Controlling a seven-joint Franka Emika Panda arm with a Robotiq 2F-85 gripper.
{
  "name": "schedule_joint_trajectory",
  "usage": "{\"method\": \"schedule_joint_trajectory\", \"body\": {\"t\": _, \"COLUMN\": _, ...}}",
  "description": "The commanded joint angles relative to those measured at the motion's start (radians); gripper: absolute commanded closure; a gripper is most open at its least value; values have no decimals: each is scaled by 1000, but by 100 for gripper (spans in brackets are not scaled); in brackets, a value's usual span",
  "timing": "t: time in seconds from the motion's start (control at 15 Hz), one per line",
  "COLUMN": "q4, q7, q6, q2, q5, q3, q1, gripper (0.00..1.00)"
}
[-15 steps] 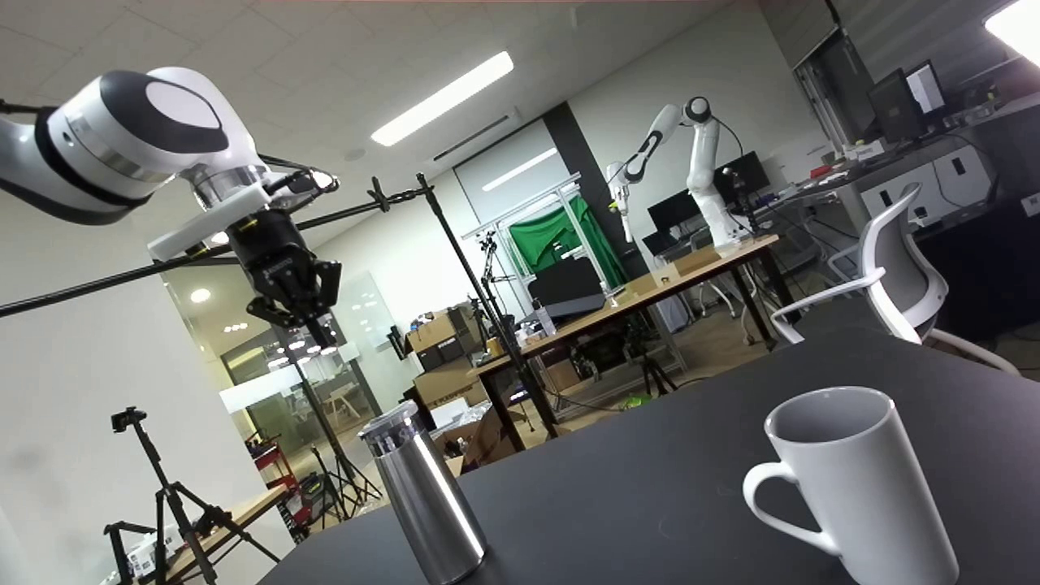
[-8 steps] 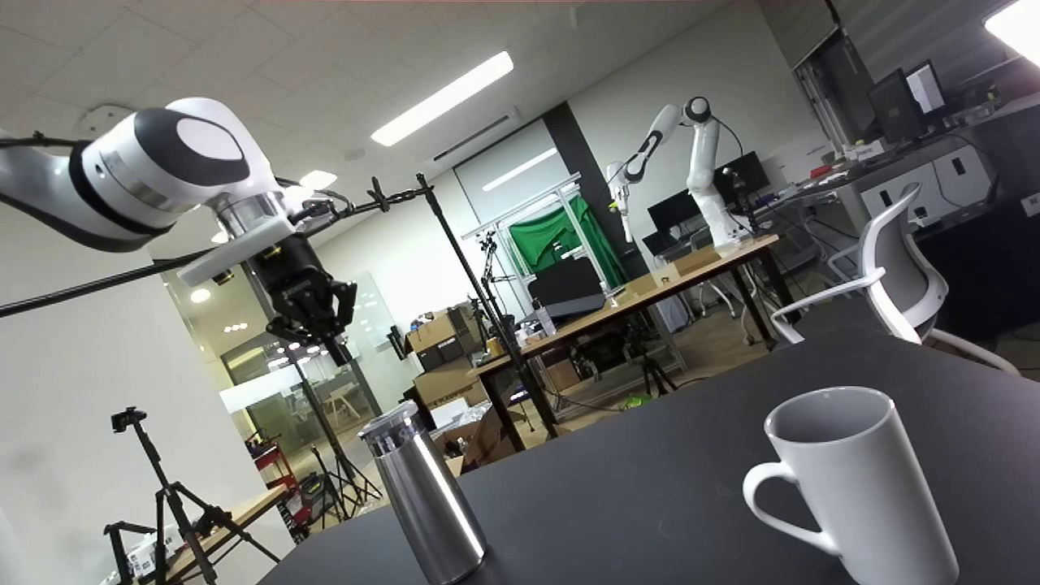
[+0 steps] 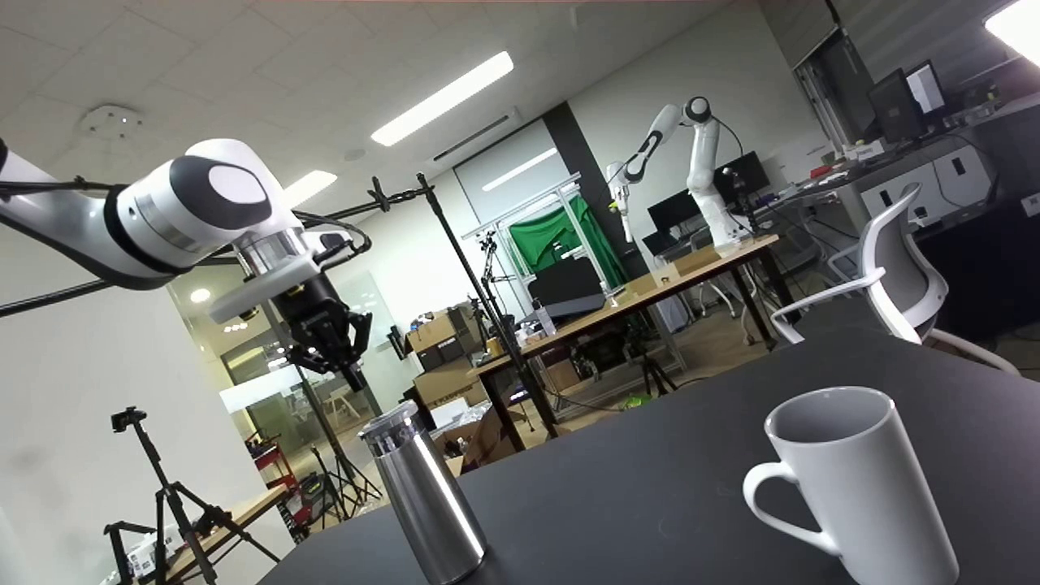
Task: Press down on the top of the flask
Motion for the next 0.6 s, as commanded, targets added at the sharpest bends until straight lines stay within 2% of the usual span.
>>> {"method": "schedule_joint_trajectory", "body": {"t": 0.0, "q4": -9, "q7": 4, "q6": 24, "q2": 21, "q5": -8, "q3": -2, "q1": 3, "gripper": 100}}
{"method": "schedule_joint_trajectory", "body": {"t": 0.53, "q4": -24, "q7": -2, "q6": 49, "q2": 67, "q5": -16, "q3": 1, "q1": 5, "gripper": 100}}
